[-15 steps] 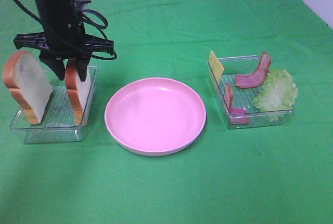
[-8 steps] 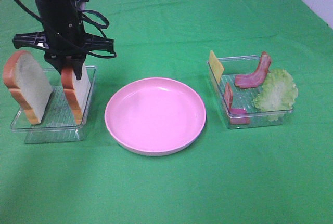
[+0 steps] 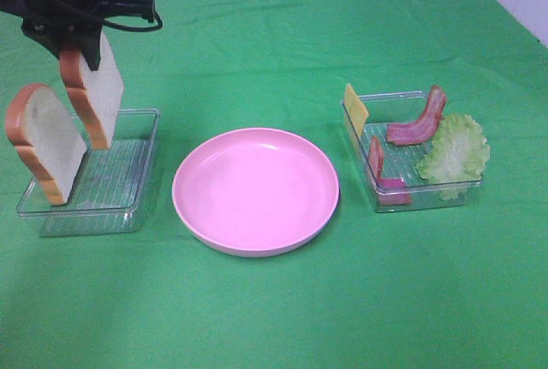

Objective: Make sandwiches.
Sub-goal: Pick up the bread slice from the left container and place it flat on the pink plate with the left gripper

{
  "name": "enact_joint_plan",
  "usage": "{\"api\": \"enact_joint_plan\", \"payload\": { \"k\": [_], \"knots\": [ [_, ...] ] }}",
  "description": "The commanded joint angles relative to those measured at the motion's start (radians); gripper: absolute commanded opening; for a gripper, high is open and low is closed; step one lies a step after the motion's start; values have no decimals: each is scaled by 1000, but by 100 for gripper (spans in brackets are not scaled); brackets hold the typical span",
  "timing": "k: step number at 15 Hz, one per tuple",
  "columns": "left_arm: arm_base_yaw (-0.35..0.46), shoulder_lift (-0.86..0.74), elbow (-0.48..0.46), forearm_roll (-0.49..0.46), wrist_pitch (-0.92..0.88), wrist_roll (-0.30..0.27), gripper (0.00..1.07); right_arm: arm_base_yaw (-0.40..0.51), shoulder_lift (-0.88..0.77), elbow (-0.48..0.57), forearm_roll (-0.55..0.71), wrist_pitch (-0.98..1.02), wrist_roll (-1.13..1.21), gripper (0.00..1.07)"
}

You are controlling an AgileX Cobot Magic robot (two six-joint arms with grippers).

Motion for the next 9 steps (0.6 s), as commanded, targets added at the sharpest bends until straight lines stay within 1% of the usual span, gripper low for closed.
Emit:
{"api": "enact_joint_plan", "payload": {
  "k": [1,2,4,5,6,7,8,9],
  "knots": [
    [-2,-70,-6,-64,-55,29,20,-2,-34,3,1,-5,-6,84],
    [-2,-82,-6,-140,-89,89,20,-2,-34,3,1,-5,-6,84],
    [-2,-76,-6,-387,-148,270,20,-2,-34,3,1,-5,-6,84],
    [-2,-61,-5,-504,-170,333,20,-2,-34,3,1,-5,-6,84],
    [-2,-52,-5,-554,-177,357,20,-2,-34,3,1,-5,-6,84],
    [-2,-28,-5,-669,-192,410,20,-2,-34,3,1,-5,-6,84],
    [-2,2,-5,-759,-194,469,20,-2,-34,3,1,-5,-6,84],
    [-7,49,-5,-875,-191,539,20,-2,-34,3,1,-5,-6,84]
  ]
}}
